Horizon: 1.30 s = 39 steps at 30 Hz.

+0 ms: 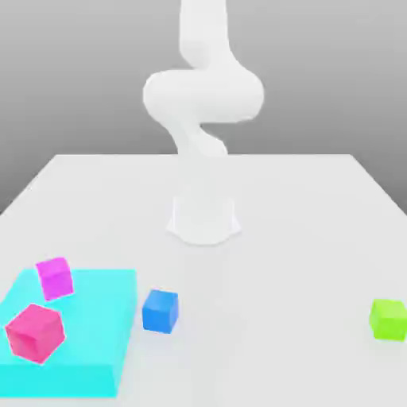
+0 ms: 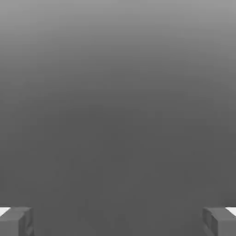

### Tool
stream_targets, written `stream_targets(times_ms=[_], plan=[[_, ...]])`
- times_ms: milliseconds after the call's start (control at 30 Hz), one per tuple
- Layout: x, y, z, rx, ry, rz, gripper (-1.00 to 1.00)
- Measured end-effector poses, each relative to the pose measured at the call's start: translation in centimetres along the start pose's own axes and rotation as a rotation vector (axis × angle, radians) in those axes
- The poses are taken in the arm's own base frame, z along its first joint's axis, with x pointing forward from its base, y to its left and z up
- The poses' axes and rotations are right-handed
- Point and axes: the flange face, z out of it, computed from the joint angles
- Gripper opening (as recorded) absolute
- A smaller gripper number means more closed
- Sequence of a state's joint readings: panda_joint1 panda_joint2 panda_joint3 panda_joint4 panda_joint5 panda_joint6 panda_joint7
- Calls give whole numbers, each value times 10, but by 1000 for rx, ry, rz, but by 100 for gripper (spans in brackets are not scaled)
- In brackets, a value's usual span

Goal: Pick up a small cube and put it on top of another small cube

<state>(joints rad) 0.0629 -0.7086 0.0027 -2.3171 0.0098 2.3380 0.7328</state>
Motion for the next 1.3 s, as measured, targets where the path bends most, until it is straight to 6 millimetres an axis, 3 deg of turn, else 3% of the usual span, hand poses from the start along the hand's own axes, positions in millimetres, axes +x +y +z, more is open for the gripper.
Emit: stream_targets(times_ms=[100,233,467,667,867,1000,1033,1233,1300], plan=[[-28,-21,62,-13,-105,-140,0],[-81,-44,135,-26,-234,-324,0],[-205,-60,241,-43,-447,-659,0],[-341,-49,301,-43,-624,-982,0],[-444,0,348,-65,-767,-1236,0],[-475,24,384,-65,-780,-1258,0],[-480,29,391,-65,-780,-1259,-100],[-482,32,394,-66,-781,-1260,-100],[-477,26,385,-66,-781,-1260,-100]])
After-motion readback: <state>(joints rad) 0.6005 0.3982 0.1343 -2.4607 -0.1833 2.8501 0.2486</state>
